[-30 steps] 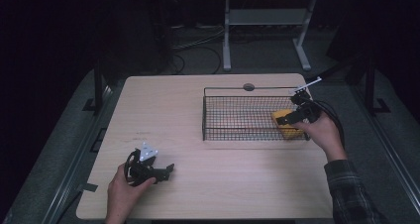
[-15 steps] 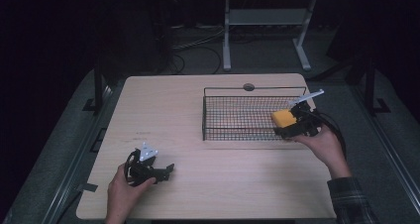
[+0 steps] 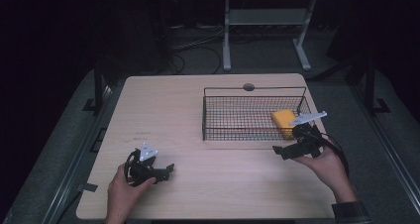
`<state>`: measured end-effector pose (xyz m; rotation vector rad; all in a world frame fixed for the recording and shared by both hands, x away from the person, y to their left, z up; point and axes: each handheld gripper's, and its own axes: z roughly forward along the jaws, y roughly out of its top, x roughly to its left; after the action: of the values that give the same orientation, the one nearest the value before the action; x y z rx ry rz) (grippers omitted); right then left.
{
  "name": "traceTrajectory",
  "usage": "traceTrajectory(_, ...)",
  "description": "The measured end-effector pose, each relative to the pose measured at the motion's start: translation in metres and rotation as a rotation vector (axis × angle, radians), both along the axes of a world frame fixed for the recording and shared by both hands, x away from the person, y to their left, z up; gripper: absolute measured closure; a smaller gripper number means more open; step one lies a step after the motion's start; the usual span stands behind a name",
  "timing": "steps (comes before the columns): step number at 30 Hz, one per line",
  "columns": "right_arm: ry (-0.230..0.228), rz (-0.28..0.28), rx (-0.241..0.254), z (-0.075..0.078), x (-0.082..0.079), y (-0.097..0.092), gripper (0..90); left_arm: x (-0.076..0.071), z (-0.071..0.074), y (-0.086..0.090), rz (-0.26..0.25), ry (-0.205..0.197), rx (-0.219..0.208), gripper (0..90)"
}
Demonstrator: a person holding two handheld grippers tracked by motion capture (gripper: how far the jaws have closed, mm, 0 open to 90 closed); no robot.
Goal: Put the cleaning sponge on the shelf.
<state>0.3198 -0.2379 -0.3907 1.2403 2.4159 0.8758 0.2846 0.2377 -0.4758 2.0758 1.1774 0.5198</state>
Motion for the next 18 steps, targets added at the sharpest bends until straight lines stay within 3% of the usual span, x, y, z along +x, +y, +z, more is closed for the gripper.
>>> traceTrajectory(11,-0.036,-0.02,0.024,-0.029,-0.018,-0.009,1.3,0.0,0.0,0.0,-0.003,0.0,0.003,13.1)
traceTrajectory(18,-0.048,-0.052,0.022,-0.056,-0.026,-0.015,1.3,0.0,0.0,0.0,-0.005,0.002,0.006,13.0)
